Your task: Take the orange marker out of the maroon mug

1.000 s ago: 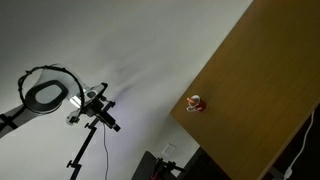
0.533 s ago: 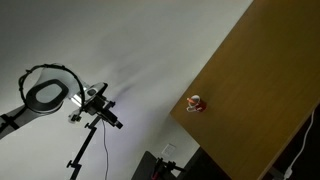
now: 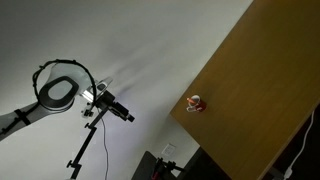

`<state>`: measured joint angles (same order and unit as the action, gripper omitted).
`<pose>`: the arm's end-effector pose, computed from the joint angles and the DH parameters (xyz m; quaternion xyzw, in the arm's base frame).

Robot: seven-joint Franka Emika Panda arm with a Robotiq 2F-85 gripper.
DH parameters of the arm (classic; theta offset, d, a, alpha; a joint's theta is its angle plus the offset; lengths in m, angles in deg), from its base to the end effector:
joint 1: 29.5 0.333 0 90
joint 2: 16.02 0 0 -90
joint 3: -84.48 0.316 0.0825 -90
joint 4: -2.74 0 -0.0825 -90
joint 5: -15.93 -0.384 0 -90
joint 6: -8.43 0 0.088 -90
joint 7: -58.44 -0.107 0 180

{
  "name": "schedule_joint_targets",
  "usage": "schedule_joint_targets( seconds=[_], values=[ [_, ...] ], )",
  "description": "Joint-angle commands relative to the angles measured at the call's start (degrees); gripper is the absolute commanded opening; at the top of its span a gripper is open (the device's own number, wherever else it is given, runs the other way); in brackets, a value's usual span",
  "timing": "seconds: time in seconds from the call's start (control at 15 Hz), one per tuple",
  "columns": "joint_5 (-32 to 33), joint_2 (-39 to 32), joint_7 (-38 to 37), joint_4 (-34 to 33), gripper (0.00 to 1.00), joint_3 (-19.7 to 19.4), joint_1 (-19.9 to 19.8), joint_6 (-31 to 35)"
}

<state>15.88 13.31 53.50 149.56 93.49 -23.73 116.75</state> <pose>0.3542 0.0931 0.4230 0.9933 0.0722 -0.0753 0.0507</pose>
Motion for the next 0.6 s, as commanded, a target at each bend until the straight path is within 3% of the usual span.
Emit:
schedule_joint_targets(
  seconds=[0.0, 0.53],
  values=[
    [1.99, -3.47, -0.08, -1.25, 1.0, -1.35, -1.18, 4.4],
    [6.69, -9.23, -0.34, -2.02, 1.0, -3.02, -3.65, 18.13]
  ],
)
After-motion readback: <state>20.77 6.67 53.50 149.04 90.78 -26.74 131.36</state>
